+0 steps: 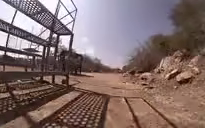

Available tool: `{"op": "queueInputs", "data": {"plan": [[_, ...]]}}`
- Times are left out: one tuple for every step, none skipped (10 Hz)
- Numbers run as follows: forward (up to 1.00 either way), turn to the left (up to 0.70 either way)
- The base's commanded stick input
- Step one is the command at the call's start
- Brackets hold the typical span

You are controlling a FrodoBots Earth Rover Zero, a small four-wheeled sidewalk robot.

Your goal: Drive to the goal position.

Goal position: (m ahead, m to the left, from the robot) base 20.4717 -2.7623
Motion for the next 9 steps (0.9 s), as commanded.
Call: {"op": "queueInputs", "data": {"plan": [[1.00, 0.03], [1.00, 0.03], [1.00, 0.03], [1.00, 0.03], [1.00, 0.03], [1.00, 0.03], [0.99, 0.03], [0.98, 0.03], [0.97, 0.03]]}}
